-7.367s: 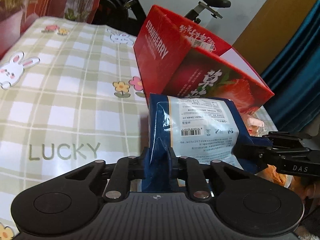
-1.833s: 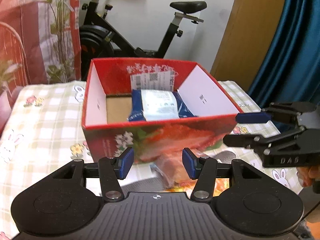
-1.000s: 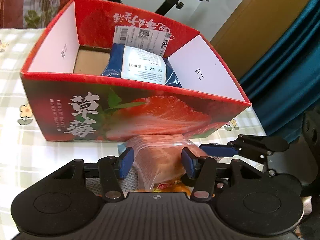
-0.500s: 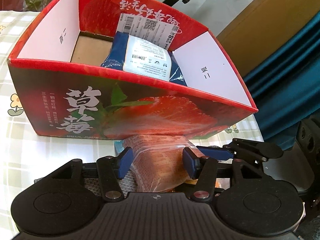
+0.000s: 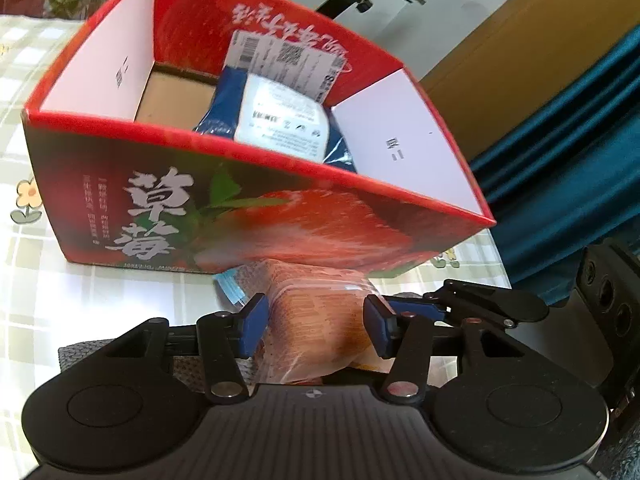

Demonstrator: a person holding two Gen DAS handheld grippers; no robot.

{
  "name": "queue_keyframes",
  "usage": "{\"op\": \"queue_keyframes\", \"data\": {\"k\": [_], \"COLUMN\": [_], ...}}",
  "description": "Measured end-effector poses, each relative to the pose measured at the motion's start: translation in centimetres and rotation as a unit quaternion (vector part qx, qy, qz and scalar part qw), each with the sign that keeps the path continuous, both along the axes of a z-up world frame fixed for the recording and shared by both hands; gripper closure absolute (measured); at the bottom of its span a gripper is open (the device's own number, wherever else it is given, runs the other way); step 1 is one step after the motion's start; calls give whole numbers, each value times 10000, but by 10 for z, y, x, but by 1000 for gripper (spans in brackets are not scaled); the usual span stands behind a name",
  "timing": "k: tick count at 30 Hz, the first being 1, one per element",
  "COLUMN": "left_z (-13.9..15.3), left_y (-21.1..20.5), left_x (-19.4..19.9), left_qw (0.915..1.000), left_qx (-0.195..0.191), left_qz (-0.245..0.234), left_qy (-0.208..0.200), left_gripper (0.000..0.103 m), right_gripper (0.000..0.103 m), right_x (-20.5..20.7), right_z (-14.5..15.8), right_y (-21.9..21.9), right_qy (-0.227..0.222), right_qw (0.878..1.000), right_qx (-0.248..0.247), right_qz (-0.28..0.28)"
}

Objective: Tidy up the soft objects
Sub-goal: 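Lift the wrapped bread with both grippers and carry it over the red box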

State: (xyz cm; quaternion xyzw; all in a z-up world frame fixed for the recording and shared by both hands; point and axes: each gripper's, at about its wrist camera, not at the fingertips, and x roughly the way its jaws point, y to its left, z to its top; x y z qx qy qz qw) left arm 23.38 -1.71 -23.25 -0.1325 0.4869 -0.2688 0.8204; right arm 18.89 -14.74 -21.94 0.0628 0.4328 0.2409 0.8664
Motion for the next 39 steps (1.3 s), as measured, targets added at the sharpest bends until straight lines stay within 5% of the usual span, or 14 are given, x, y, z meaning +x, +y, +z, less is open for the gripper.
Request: {"op": "queue_keyframes", "data": {"k": [25,39], "left_z": [99,129], "left_y": [20,21], "left_x": [-65,-54], "left_qw": [9912,9827], "left_qx": [-58,-193], "left_qz": [-131,-34], "left_qy": [-1313,-1839], "left_gripper": [51,51], "right_gripper": [41,41], "right_x": [-51,-35], "right_z": [103,140], "right_y": [37,35], "right_qy": [-1265,-1758], "right_qw": [9883,9789], "right_qx": [-771,-976], "right_qz": [357,375]}}
